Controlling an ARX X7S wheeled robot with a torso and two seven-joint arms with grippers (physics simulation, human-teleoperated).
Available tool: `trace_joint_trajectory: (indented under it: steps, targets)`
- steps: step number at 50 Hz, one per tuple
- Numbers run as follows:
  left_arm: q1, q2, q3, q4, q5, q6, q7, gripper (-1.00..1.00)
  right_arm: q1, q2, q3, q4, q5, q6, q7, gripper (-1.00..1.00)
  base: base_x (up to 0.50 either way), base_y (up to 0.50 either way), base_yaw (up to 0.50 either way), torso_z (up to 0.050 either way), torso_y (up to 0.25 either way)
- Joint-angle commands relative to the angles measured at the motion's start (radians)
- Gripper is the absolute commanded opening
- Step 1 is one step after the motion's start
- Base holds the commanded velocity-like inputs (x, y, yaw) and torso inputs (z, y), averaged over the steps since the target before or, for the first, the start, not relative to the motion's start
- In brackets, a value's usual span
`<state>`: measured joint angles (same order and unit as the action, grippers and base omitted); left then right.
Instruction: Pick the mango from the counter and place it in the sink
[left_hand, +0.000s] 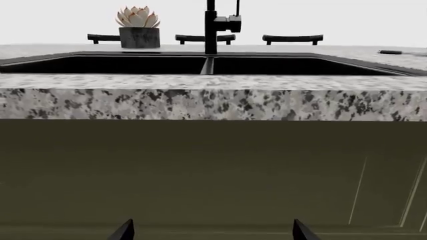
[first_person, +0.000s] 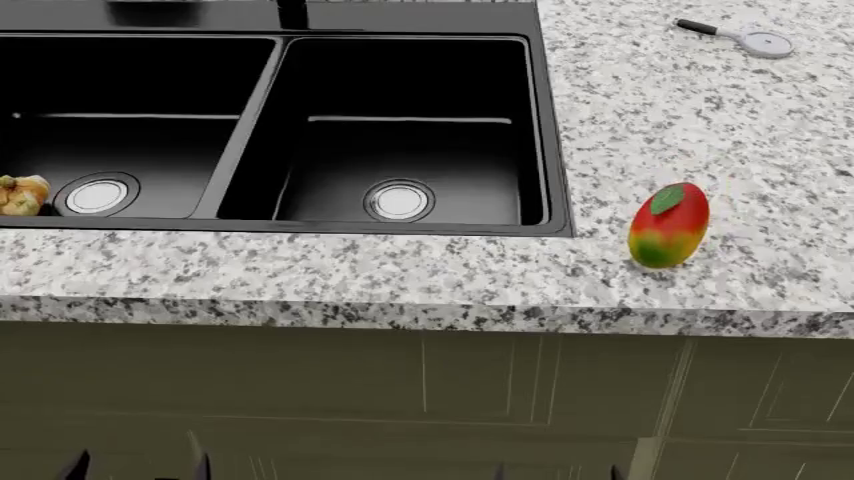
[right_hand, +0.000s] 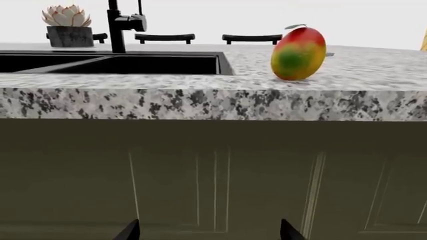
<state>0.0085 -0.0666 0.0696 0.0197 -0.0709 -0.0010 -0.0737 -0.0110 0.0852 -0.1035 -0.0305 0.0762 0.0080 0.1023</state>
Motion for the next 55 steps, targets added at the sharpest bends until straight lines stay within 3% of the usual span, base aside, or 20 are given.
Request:
trace_joint_trajectory:
  steps: [1,7,18,33,40,44,55]
  targets:
    - [0.009,-0.020,0.020,0.052,-0.003,-0.010,-0.027,1.00,-0.023,0.023,-0.025,-0.088,-0.008,0.021,0.027,1.00,0.00,0.00,0.00,0.000,0.000]
    - [0.022,-0.041,0.050,0.119,0.067,0.000,-0.062,1.00,-0.044,0.037,-0.037,-0.174,-0.025,0.034,0.045,1.00,0.00,0.00,0.00,0.000,0.000]
    - [0.022,-0.053,0.049,0.249,0.027,-0.097,-0.072,1.00,-0.042,0.072,-0.050,-0.335,-0.067,0.137,0.072,1.00,0.00,0.00,0.00,0.000,0.000]
    - [-0.094,-0.091,-0.011,0.396,-0.052,-0.348,-0.099,1.00,0.061,0.100,0.025,-0.690,-0.057,0.541,0.097,1.00,0.00,0.00,0.00,0.000,0.000]
    - [-0.194,-0.135,-0.052,0.538,-0.101,-0.570,-0.101,1.00,0.151,0.124,0.059,-0.759,-0.030,0.707,0.081,1.00,0.00,0.00,0.00,0.000,0.000]
    - [-0.294,-0.166,-0.099,0.600,-0.152,-0.741,-0.101,1.00,0.261,0.135,0.137,-0.849,0.040,0.914,0.045,1.00,0.00,0.00,0.00,0.000,0.000]
    - [-0.491,-0.233,-0.180,0.626,-0.220,-0.962,-0.091,1.00,0.561,0.226,0.227,-0.932,0.149,1.323,-0.061,1.00,0.00,0.00,0.00,0.000,0.000]
